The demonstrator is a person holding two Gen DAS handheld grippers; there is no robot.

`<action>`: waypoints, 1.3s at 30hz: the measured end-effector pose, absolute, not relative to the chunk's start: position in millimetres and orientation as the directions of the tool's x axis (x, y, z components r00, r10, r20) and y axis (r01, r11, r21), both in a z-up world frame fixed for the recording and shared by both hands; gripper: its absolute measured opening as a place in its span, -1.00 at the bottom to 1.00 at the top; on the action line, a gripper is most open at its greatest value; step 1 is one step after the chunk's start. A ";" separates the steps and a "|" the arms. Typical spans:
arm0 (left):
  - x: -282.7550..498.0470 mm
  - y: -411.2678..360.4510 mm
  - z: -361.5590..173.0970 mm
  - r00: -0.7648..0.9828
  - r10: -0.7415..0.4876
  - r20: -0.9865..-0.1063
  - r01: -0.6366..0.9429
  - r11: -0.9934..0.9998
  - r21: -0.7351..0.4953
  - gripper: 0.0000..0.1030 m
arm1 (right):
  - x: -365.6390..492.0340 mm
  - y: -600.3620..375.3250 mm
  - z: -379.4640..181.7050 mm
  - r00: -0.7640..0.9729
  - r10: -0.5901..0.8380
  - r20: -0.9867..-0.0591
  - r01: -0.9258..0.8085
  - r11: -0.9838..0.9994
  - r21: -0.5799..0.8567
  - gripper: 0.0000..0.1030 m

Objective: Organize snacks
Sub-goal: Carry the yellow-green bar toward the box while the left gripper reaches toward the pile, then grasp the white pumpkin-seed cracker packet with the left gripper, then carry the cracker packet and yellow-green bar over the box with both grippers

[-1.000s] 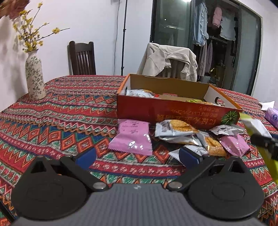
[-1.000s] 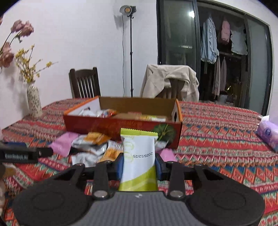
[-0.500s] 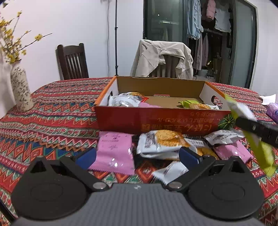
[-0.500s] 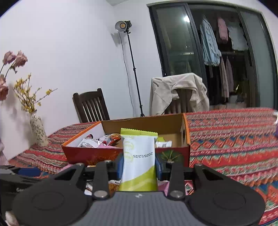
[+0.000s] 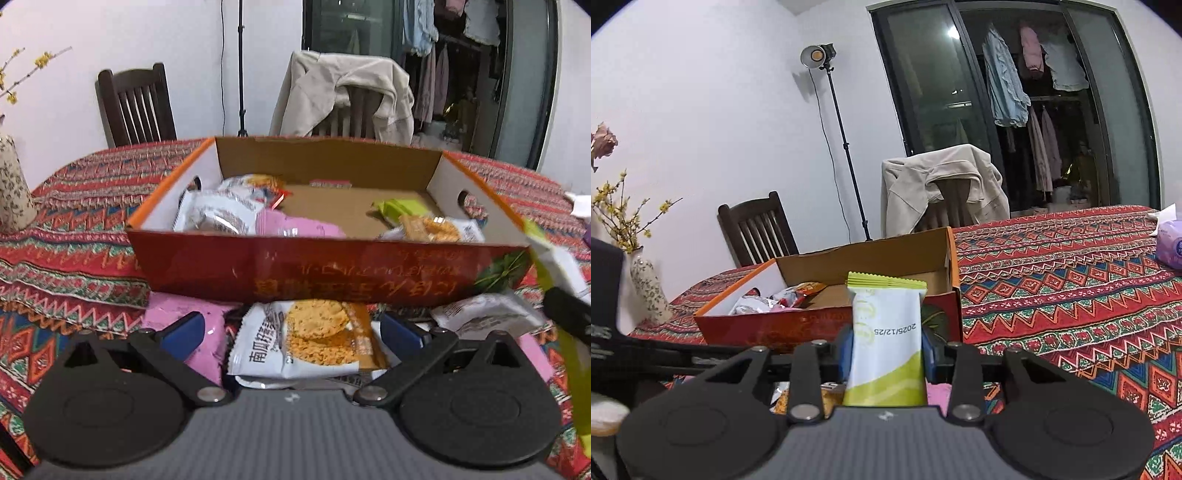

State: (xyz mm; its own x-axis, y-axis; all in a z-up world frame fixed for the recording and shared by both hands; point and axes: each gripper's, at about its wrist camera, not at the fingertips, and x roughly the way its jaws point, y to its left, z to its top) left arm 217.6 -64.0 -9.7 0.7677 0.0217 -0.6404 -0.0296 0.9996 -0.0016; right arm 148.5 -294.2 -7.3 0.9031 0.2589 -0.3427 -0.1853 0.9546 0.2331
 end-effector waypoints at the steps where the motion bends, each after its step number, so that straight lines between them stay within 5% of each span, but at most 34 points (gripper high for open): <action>1: 219.2 -63.7 -13.2 0.763 0.022 -0.646 -0.031 1.000 -0.002 1.00 | 148.3 -293.1 -7.5 0.903 0.259 -0.343 -0.187 0.955 0.231 -0.31; 5: 215.7 -63.0 -15.6 0.778 0.012 -0.628 -0.016 1.000 0.000 0.89 | 147.4 -290.4 -7.8 0.903 0.261 -0.341 -0.193 0.956 0.222 -0.31; 7: 215.0 -62.6 -16.5 0.776 -0.009 -0.630 0.001 1.000 -0.014 0.50 | 147.2 -289.9 -7.9 0.904 0.258 -0.340 -0.191 0.957 0.219 -0.31; 10: 217.6 -58.0 -19.9 0.760 -0.049 -0.648 0.016 0.998 -0.056 0.42 | 146.8 -288.3 -7.8 0.905 0.252 -0.343 -0.187 0.959 0.211 -0.31; 39: 162.7 -62.6 36.5 0.933 -0.044 -0.357 0.047 0.999 0.001 0.34 | 137.6 -283.8 2.3 0.933 0.233 -0.274 -0.192 0.967 0.169 -0.30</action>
State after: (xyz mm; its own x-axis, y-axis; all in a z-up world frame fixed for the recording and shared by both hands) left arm 162.7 -62.6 36.5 0.9330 -0.0438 -0.3572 0.0471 0.9989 0.0005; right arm 137.6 -283.8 2.3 0.9329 0.2332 -0.2744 -0.1920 0.9667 0.1691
